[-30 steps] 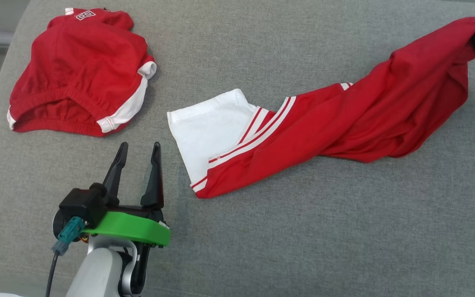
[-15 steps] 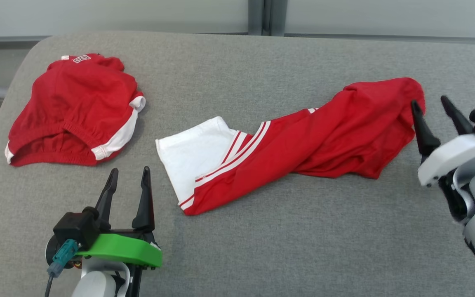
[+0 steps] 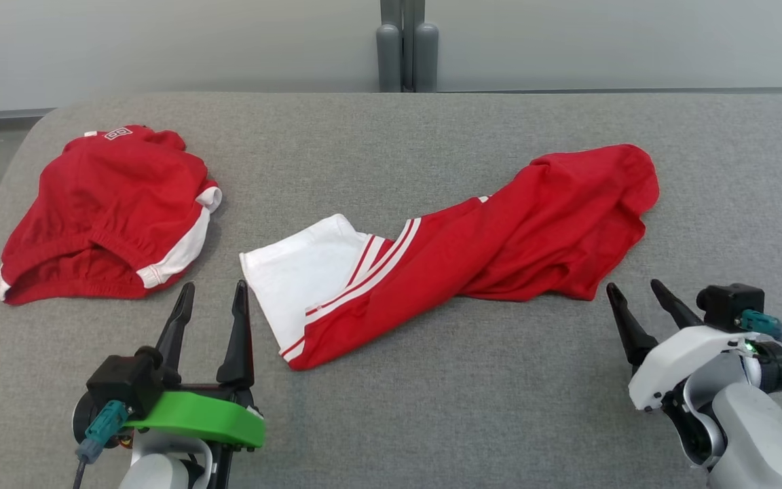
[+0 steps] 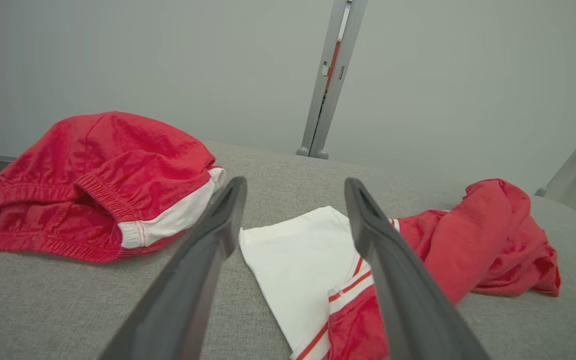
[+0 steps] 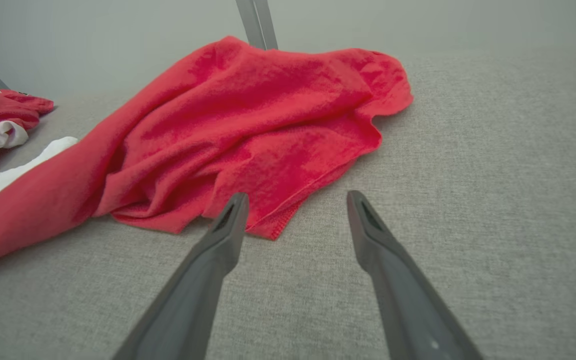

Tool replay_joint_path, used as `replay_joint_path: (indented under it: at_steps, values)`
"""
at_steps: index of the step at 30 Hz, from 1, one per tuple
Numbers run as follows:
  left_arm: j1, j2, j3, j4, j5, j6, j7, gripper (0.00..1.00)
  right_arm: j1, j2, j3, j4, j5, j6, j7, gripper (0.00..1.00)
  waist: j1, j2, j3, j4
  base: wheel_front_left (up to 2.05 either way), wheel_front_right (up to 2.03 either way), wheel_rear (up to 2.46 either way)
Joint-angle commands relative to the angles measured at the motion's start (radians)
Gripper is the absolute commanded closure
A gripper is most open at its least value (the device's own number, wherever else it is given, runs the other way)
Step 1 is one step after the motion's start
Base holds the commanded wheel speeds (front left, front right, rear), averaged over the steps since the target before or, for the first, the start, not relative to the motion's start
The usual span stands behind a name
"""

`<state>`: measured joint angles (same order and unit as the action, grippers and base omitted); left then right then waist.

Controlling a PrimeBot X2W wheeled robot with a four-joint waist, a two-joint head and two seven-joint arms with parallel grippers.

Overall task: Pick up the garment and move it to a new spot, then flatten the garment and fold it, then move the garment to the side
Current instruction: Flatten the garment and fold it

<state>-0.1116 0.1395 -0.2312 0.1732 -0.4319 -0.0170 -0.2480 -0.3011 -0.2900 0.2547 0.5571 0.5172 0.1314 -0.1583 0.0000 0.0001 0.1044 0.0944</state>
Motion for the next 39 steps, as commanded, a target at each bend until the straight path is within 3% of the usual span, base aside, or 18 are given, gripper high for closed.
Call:
replay_joint_path:
  at_steps: [1,12,13,14,15,16,23,28,35,39]
  values:
    - [0.001,0.005,-0.002,0.000,-0.004,0.002,0.001,0.00,-0.026,0.006,0.005,0.012,0.005,-0.001,0.034,0.00,0.0000,-0.0001,0.012,0.016,0.00,0.00,0.00]
    - [-0.027,-0.006,-0.014,0.017,-0.012,-0.005,-0.001,0.00,-0.176,0.054,-0.034,0.185,0.005,-0.001,0.287,0.00,0.0000,-0.0001,0.060,0.078,0.00,0.00,0.00]
    - [-0.028,-0.007,-0.013,0.020,-0.013,-0.005,-0.002,0.00,-0.184,0.062,-0.033,0.195,0.006,-0.001,0.297,0.14,0.0000,-0.0001,0.063,0.081,0.00,0.00,0.00]
    - [-0.029,-0.007,-0.013,0.023,-0.014,-0.006,-0.004,0.00,-0.189,0.065,-0.031,0.204,0.005,-0.001,0.306,0.57,0.0000,-0.0001,0.064,0.083,0.00,0.00,0.00]
    - [-0.029,-0.007,-0.012,0.026,-0.014,-0.006,-0.005,0.00,-0.193,0.066,-0.028,0.209,0.002,-0.001,0.311,0.74,0.0000,-0.0001,0.064,0.083,0.00,0.00,0.00]
    - [-0.030,-0.008,-0.012,0.029,-0.014,-0.006,-0.006,0.00,-0.196,0.067,-0.026,0.216,-0.001,-0.001,0.316,1.00,0.0000,-0.0001,0.062,0.083,0.00,0.00,0.00]
    - [-0.004,0.000,-0.004,0.044,-0.016,0.000,-0.010,0.00,-0.163,0.049,-0.014,0.150,0.002,-0.001,0.300,1.00,0.0000,-0.0001,0.014,0.041,0.00,0.00,0.00]
    - [0.017,0.005,0.002,0.040,-0.021,0.005,-0.010,0.00,-0.119,-0.007,-0.014,-0.017,0.026,-0.001,0.353,1.00,0.0000,-0.0001,-0.017,-0.011,0.00,0.00,0.00]
    - [0.014,0.002,-0.008,0.026,-0.020,0.012,-0.008,0.00,-0.027,-0.109,-0.103,-0.351,0.110,-0.001,0.565,1.00,0.0000,-0.0001,-0.013,-0.036,0.00,0.00,0.00]
    - [0.012,0.008,-0.009,0.022,-0.024,0.011,-0.008,0.00,0.031,-0.142,-0.207,-0.532,0.161,-0.001,0.699,1.00,0.0000,-0.0001,0.004,-0.025,0.00,0.00,0.00]
